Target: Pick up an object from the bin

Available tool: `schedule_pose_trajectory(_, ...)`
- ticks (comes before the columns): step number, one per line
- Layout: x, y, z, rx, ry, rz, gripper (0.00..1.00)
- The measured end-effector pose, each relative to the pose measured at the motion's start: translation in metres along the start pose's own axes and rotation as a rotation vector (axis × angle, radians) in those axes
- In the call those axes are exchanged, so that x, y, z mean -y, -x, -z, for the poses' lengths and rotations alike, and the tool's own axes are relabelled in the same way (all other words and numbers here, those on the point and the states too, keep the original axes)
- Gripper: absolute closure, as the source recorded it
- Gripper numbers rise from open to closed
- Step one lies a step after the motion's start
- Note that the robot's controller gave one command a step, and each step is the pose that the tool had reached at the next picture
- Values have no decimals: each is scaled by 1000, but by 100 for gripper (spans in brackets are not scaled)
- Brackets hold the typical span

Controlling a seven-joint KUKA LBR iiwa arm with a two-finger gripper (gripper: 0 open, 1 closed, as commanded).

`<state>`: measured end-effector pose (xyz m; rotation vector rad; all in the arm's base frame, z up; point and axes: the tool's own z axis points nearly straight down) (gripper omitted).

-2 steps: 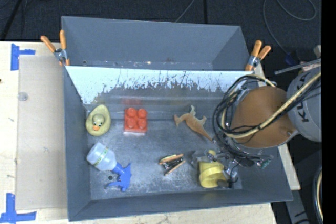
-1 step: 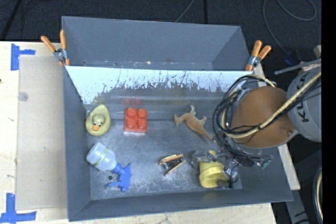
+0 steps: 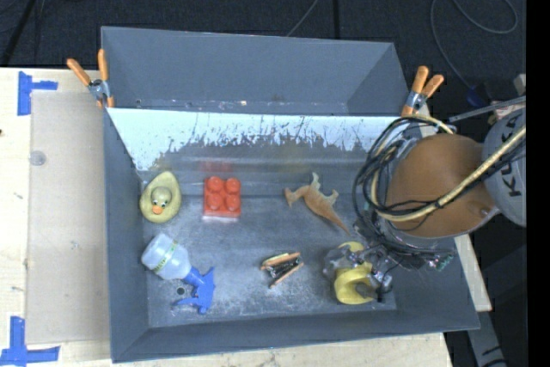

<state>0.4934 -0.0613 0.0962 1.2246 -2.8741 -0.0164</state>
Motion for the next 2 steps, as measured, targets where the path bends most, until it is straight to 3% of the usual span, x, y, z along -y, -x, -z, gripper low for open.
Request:
schedule_pose_trajectory(1, 11, -2, 18, 5, -6, 7, 100)
schedule_pose_trajectory(2, 5, 3, 131, 1, 2, 19, 100)
